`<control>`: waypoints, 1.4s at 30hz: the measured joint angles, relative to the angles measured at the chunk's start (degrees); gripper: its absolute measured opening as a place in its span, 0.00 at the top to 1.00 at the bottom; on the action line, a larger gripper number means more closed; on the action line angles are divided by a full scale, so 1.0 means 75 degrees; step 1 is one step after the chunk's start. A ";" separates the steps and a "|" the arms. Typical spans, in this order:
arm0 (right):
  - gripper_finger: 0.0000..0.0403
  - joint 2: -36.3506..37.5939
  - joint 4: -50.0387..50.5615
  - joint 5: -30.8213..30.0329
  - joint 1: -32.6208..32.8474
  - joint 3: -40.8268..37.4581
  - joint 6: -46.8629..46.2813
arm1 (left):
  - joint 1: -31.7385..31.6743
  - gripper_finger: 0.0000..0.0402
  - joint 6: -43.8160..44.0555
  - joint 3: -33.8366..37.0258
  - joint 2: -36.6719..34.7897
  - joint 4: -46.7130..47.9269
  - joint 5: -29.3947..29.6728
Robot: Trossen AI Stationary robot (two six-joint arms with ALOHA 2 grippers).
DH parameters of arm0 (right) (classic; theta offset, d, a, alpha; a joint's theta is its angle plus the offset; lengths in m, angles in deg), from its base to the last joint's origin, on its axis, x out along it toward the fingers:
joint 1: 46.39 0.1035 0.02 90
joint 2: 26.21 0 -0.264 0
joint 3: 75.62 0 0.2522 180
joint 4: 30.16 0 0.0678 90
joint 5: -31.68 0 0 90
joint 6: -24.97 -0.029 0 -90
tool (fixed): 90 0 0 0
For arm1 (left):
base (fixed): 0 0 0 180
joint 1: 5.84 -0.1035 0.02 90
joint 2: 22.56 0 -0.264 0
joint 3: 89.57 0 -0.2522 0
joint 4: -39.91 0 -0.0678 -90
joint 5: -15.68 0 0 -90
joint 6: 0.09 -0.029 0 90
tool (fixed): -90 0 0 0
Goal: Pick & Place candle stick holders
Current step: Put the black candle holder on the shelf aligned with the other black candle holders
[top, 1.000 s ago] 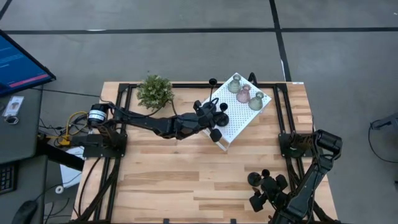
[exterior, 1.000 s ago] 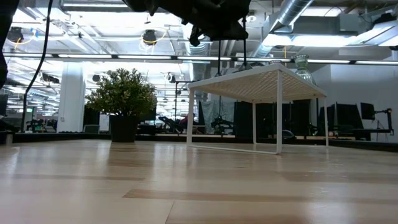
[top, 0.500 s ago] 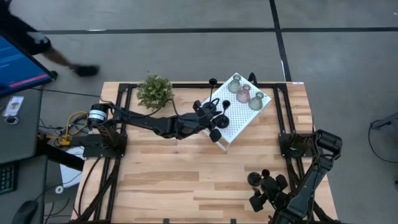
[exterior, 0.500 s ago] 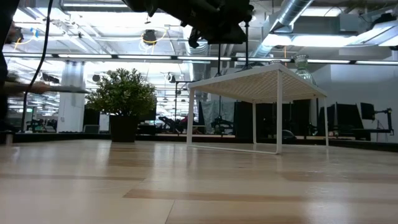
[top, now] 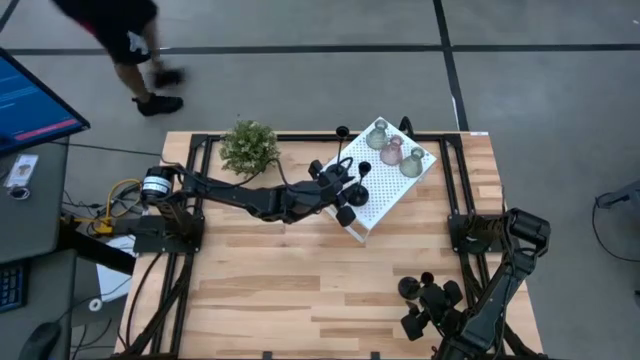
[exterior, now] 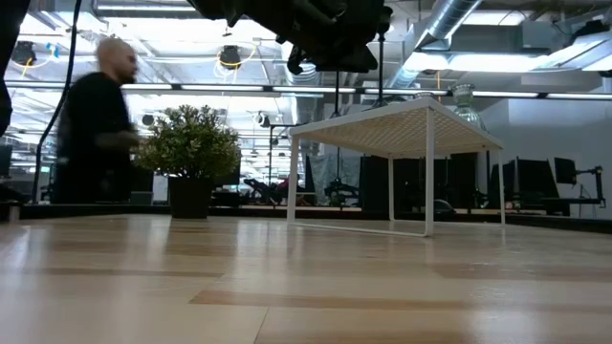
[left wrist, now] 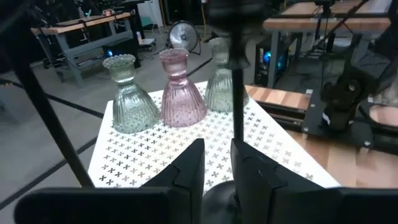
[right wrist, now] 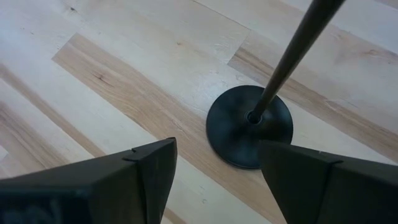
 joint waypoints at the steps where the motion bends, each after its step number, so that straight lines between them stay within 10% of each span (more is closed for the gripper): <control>1: 0.46 0.0000 -0.0001 0.0000 0.0000 0.0000 0.0000 | 0.0000 0.80 -0.0015 0.0000 0.0000 0.0012 0.0000; 19: 0.46 -0.0073 -0.0110 0.0051 0.0002 -0.0029 0.0098 | 0.0559 0.81 0.0020 0.0005 -0.2021 0.2721 0.0060; 42: 0.46 -0.0058 0.0289 -0.1035 0.0064 0.0191 0.0207 | 0.0650 0.82 -0.0006 0.0006 -0.2897 0.3259 0.0498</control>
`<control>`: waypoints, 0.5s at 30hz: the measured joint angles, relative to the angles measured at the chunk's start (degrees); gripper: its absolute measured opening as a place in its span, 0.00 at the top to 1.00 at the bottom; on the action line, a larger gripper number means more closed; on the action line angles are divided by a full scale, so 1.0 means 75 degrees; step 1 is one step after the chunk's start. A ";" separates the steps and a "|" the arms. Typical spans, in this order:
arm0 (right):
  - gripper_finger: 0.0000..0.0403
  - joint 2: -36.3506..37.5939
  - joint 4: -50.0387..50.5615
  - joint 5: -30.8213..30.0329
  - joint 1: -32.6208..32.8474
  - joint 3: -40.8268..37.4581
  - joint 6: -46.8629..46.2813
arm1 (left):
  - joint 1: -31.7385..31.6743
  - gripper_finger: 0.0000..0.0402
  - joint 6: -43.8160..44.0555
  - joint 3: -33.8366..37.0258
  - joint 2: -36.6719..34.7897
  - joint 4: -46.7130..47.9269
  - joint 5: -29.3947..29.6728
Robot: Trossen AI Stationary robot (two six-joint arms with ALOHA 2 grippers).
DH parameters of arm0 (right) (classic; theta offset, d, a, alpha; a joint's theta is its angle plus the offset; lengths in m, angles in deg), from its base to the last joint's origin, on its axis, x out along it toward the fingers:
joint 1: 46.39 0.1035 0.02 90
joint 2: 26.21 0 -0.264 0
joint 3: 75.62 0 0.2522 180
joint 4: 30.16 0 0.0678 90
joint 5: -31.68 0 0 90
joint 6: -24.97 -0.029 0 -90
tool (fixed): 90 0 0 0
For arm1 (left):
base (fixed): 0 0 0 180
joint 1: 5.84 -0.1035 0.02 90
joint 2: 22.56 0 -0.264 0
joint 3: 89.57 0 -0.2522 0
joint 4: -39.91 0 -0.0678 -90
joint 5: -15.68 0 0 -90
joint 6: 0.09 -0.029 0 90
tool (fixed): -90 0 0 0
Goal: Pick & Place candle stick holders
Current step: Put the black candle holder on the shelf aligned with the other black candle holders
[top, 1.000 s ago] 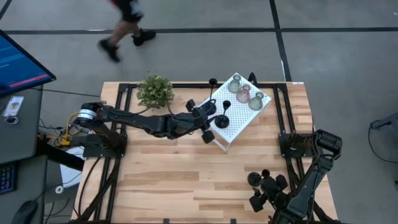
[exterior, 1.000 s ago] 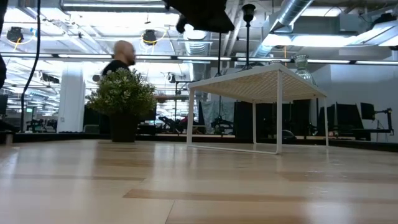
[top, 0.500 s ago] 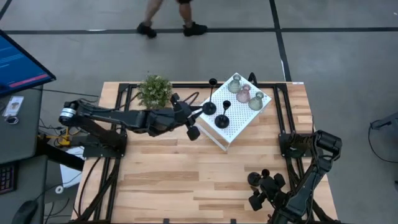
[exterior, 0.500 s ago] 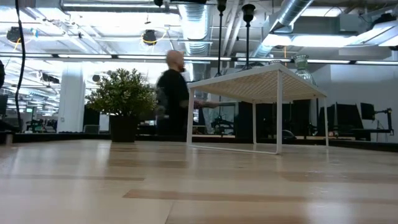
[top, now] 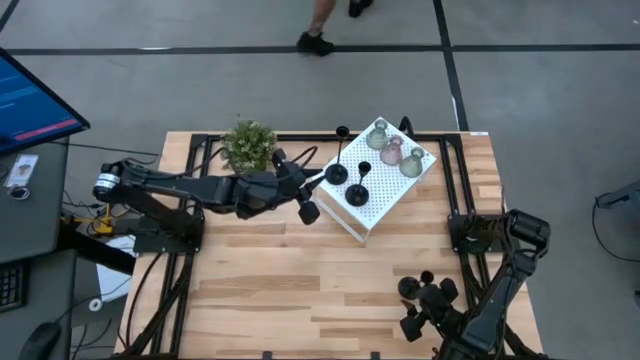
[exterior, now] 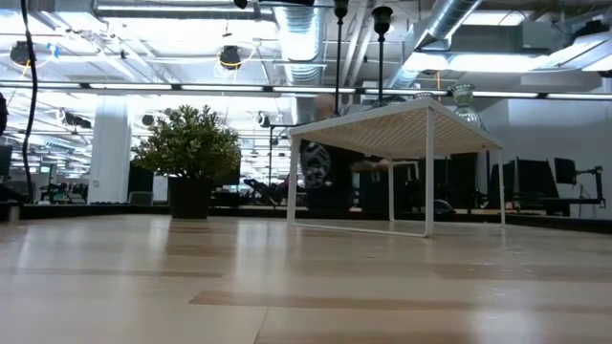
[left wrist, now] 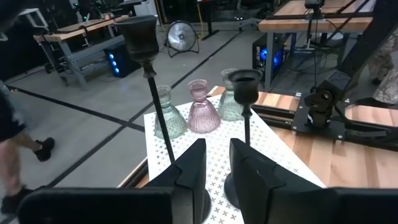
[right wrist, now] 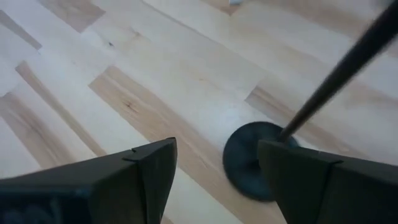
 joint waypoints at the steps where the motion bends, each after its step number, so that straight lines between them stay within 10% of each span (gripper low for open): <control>1: 0.46 0.0000 0.0226 0.0000 0.0008 0.0130 0.0000 | 0.0000 0.82 0.0000 0.0000 0.0000 -0.0009 -0.0002; 15: 0.46 0.0009 0.0632 -0.0366 0.0175 0.0668 -0.0006 | -0.0003 0.82 0.0000 0.0000 0.0000 -0.0009 -0.0008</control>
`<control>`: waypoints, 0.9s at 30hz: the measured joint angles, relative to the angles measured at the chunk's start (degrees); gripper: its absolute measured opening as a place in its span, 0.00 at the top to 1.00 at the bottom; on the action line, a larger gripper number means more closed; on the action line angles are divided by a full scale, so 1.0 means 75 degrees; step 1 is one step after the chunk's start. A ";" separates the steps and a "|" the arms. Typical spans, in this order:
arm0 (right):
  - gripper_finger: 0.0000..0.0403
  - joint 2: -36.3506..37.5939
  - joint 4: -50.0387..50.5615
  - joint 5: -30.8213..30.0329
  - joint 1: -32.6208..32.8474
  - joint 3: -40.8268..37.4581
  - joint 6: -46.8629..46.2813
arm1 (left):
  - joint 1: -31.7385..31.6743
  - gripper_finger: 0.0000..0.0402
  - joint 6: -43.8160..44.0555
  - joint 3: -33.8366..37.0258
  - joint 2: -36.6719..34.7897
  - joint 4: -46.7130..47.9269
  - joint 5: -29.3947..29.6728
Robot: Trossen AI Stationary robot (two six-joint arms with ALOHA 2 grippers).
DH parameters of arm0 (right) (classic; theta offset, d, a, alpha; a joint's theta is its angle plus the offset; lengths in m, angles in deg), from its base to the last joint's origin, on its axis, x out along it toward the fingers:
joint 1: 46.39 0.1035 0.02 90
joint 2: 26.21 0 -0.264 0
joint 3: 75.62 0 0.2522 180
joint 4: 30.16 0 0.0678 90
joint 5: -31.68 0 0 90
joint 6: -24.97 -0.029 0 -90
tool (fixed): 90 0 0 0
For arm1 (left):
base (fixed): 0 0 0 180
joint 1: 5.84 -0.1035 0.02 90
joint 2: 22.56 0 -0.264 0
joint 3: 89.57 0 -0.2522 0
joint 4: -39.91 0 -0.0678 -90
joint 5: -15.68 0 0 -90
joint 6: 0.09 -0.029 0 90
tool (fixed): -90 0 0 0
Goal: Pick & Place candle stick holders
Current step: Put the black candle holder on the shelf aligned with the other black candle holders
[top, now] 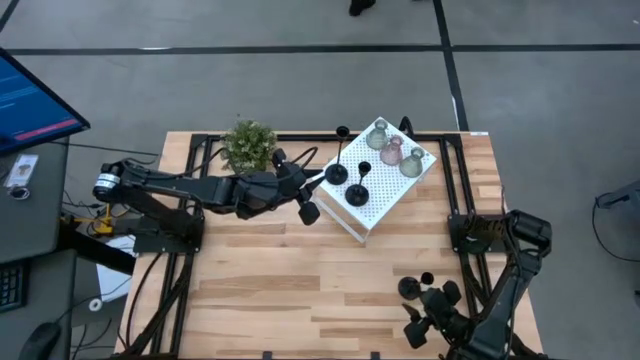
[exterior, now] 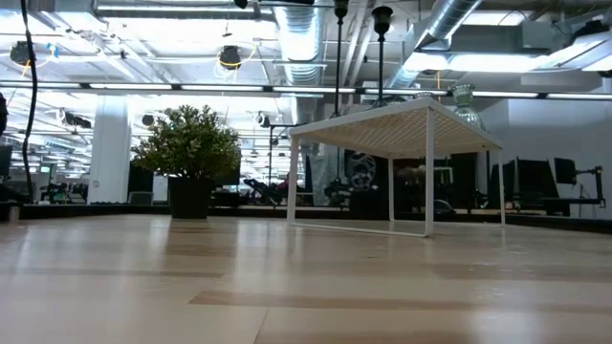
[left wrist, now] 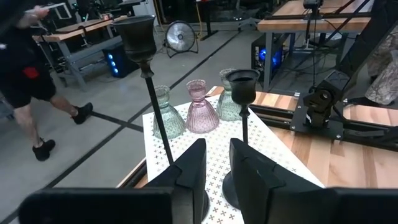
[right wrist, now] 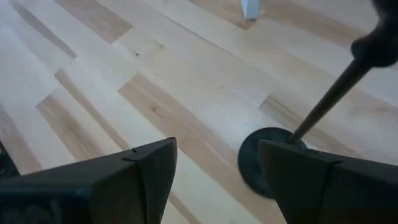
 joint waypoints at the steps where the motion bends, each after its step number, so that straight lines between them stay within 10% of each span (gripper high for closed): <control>1: 0.46 0.0000 -0.0007 0.0008 0.0034 0.0001 0.0001 | 0.0000 0.82 0.0000 0.0001 0.0000 0.0000 0.0000; 27: 0.46 0.0006 -0.0147 0.0514 0.1625 0.2452 -0.0010 | 0.0000 0.82 0.0016 0.0001 0.0003 -0.0010 -0.0003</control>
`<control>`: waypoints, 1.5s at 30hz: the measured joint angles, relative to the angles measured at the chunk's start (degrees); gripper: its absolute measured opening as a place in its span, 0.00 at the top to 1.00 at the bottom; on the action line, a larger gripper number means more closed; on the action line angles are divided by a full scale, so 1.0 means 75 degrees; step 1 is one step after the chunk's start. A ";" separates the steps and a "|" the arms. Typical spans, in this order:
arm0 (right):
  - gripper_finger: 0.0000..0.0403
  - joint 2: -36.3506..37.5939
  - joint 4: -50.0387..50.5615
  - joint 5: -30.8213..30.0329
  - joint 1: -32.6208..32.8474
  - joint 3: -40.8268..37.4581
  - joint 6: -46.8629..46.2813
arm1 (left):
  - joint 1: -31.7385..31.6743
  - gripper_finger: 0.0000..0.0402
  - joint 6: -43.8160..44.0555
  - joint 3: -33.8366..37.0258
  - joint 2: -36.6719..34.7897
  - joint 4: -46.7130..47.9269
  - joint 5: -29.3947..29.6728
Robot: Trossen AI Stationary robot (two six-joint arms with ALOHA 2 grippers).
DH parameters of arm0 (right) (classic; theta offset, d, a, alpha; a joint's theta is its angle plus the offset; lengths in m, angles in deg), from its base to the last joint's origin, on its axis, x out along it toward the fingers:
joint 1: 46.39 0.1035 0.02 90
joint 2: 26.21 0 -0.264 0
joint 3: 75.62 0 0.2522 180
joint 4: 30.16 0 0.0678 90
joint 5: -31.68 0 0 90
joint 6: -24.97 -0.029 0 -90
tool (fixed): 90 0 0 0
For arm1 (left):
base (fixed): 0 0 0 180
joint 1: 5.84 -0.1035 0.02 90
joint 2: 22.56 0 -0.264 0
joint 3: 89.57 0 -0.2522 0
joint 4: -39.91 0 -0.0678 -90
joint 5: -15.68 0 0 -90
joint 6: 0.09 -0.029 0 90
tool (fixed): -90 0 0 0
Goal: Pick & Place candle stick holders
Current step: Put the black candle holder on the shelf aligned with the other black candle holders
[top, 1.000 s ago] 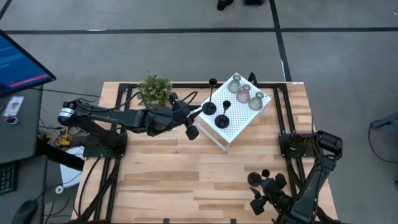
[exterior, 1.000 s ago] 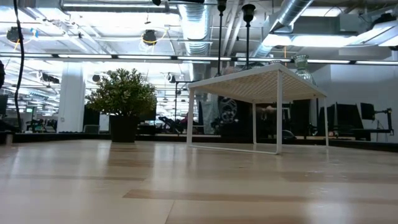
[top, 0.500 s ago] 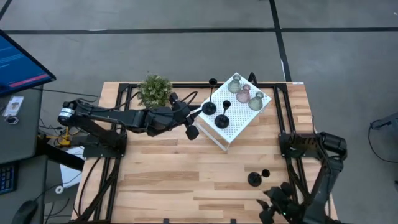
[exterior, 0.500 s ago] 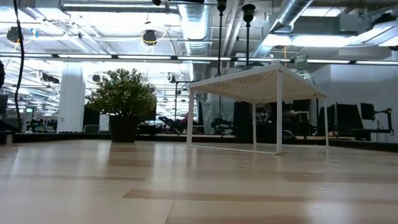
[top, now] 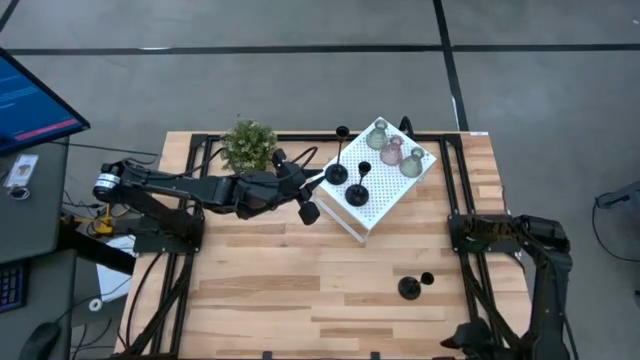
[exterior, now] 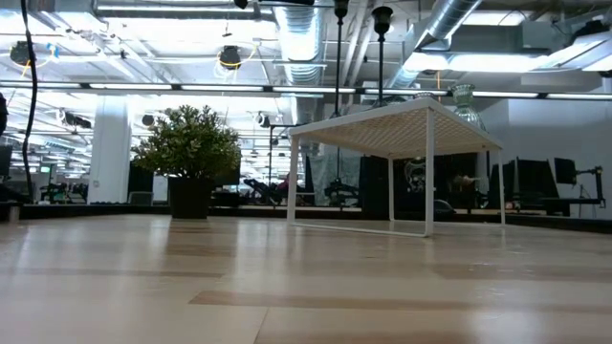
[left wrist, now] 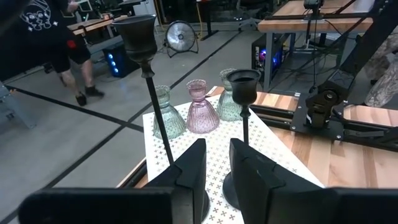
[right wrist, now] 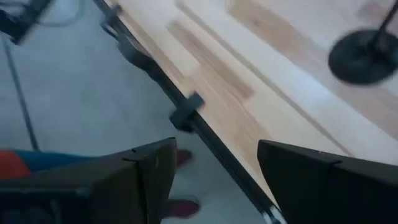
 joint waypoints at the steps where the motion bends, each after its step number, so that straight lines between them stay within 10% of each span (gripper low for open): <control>1: 0.46 0.0000 0.0080 -0.0148 -0.0007 0.0083 -0.0003 | 0.0001 0.82 0.0009 0.0001 0.0000 0.0000 0.0000; 15: 0.53 -0.0029 0.2515 0.0132 -0.0635 0.0319 -0.0207 | 0.0124 0.82 0.0002 0.0000 0.0000 -0.0003 -0.0096; 30: 0.57 -0.0038 0.1813 0.1845 -0.2397 -0.0766 -0.0208 | 0.0990 0.82 -0.1014 0.0005 -0.0682 0.0078 -0.0090; 45: 0.45 -0.0038 0.1058 0.1880 -0.2518 -0.1705 -0.0469 | 0.1895 0.82 -0.0867 0.0005 -0.2327 0.0350 -0.0084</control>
